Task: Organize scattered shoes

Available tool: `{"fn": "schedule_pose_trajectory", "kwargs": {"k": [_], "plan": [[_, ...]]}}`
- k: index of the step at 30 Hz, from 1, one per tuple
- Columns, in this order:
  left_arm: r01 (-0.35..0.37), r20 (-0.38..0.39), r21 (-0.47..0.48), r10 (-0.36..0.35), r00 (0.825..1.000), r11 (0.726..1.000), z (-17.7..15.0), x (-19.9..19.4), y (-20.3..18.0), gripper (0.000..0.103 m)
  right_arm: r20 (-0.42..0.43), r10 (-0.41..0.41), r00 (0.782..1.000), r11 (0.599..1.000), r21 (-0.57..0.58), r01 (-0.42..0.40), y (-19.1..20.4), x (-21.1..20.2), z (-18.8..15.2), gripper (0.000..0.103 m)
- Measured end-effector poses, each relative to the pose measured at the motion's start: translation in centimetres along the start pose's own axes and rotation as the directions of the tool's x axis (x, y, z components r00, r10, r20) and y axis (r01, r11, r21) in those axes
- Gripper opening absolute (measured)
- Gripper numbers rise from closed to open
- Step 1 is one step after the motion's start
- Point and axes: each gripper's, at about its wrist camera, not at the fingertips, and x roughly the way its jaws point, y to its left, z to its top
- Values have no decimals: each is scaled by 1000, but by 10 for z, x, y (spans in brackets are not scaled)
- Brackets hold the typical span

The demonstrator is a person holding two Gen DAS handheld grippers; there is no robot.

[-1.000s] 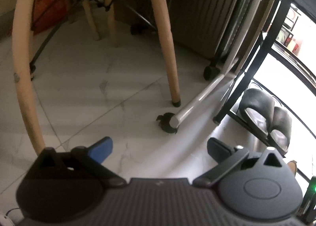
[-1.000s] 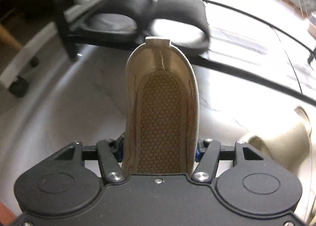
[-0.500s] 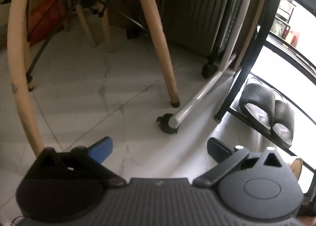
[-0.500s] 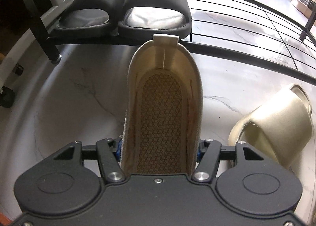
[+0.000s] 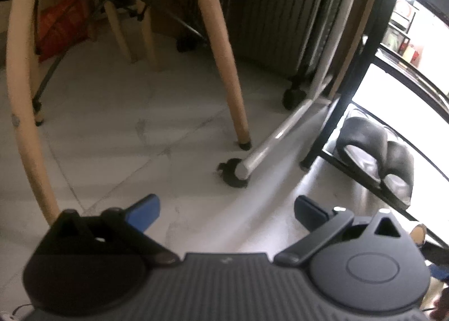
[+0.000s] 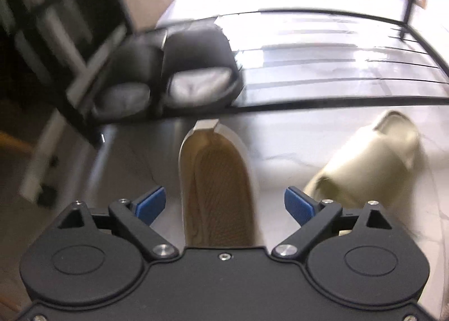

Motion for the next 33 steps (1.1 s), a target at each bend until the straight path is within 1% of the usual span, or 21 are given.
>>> {"fn": "schedule_pose_trajectory", "kwargs": {"k": [3, 5, 7, 8, 9, 11, 14, 17, 18, 19, 21, 22, 23, 24, 25, 26, 28, 29, 30, 31, 33], "plan": [[64, -2, 8, -64, 998, 998, -1, -3, -5, 102, 82, -43, 996, 998, 56, 38, -27, -43, 4, 102], [108, 5, 30, -108, 994, 994, -3, -6, -11, 102, 139, -112, 984, 991, 85, 101, -45, -72, 1, 103], [138, 18, 61, -139, 990, 989, -5, -9, -18, 102, 165, -147, 975, 983, 137, 125, -57, -89, -2, 103], [149, 24, 80, -151, 988, 986, -6, -10, -21, 102, 191, -145, 971, 969, 228, 100, -74, -109, -6, 103], [158, 25, 110, -161, 987, 981, -8, -11, -26, 102, 208, -134, 969, 956, 286, 71, -86, -122, -10, 103], [164, 23, 150, -169, 985, 975, -11, -11, -32, 102, 275, -119, 954, 936, 352, 15, -110, -155, -23, 103], [162, 26, 194, -170, 985, 968, -14, -12, -41, 102, 406, -169, 898, 912, 411, -14, -150, -212, -58, 103], [164, 49, 246, -182, 982, 955, -18, -19, -53, 102, 498, -155, 853, 893, 441, -95, -181, -248, -87, 103], [165, 59, 270, -187, 981, 949, -20, -23, -60, 102, 511, -168, 843, 896, 436, -86, -185, -256, -91, 103], [165, 69, 295, -193, 979, 941, -23, -26, -67, 102, 527, -193, 827, 905, 422, -58, -190, -264, -96, 103], [164, 82, 351, -205, 975, 922, -31, -33, -84, 102, 580, -238, 779, 930, 367, 11, -199, -280, -114, 103], [164, 91, 375, -213, 973, 912, -35, -37, -93, 102, 599, -239, 765, 933, 360, 10, -203, -283, -123, 103], [165, 102, 402, -224, 969, 901, -40, -42, -104, 102, 609, -234, 758, 931, 365, -6, -207, -285, -130, 103], [175, 117, 441, -249, 961, 880, -48, -49, -122, 102, 619, -218, 754, 924, 380, -45, -214, -285, -139, 103], [190, 116, 466, -273, 955, 864, -55, -55, -137, 102, 618, -196, 761, 913, 399, -89, -220, -284, -144, 103], [214, 100, 483, -296, 950, 849, -61, -58, -152, 102, 610, -183, 771, 905, 412, -111, -225, -283, -146, 103], [285, 38, 480, -344, 938, 830, -72, -64, -181, 102, 596, -163, 786, 885, 441, -151, -236, -281, -151, 103], [325, -3, 467, -366, 931, 822, -77, -66, -192, 102, 598, -162, 785, 877, 452, -163, -240, -282, -155, 103], [416, -98, 430, -417, 904, 801, -85, -65, -212, 102, 603, -164, 781, 871, 460, -173, -242, -282, -158, 103], [491, -177, 391, -460, 870, 779, -91, -63, -228, 102, 608, -165, 777, 864, 469, -183, -244, -282, -162, 103], [563, -258, 350, -500, 826, 749, -100, -61, -256, 102, 615, -165, 771, 850, 485, -205, -248, -282, -168, 103]]}}
